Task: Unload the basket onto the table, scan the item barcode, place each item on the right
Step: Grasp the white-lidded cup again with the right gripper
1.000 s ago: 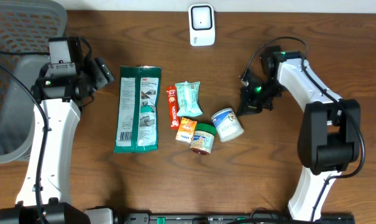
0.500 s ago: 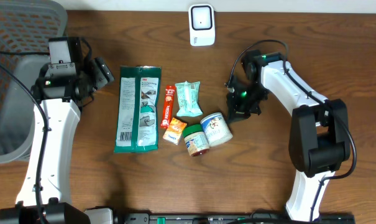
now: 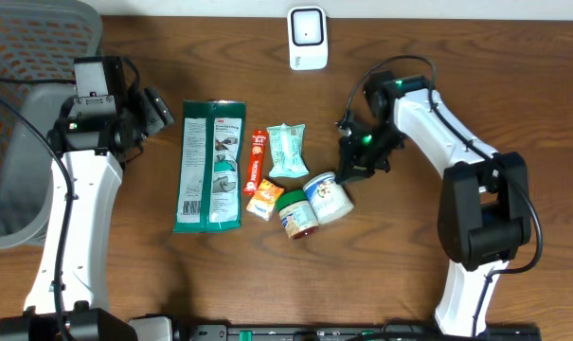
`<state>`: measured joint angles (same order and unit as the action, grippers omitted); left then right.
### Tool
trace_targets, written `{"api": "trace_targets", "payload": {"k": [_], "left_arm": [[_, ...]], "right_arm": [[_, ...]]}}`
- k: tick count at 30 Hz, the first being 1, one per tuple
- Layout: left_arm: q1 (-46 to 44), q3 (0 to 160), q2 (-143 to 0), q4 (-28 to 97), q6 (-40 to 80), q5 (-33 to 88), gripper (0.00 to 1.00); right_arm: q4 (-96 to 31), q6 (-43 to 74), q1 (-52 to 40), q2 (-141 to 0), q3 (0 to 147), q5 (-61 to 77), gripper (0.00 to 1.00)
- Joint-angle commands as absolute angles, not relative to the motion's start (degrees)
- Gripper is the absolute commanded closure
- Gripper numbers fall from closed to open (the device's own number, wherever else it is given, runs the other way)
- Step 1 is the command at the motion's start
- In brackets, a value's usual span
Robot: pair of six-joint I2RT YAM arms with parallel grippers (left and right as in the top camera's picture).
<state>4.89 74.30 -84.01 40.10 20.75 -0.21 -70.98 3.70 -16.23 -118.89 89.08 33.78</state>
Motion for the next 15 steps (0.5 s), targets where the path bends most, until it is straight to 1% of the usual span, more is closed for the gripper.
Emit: {"api": "trace_targets", "payload": {"k": [1, 15], "left_arm": [[5.1, 74.8, -84.2, 40.2, 20.2, -0.7, 0.14], [5.1, 74.8, -84.2, 40.2, 20.2, -0.7, 0.14]], "right_arm": [[-71.1, 4.3, -18.6, -118.4, 90.1, 35.5, 0.99], [-71.5, 6.3, -22.0, -117.3, 90.4, 35.5, 0.99]]}}
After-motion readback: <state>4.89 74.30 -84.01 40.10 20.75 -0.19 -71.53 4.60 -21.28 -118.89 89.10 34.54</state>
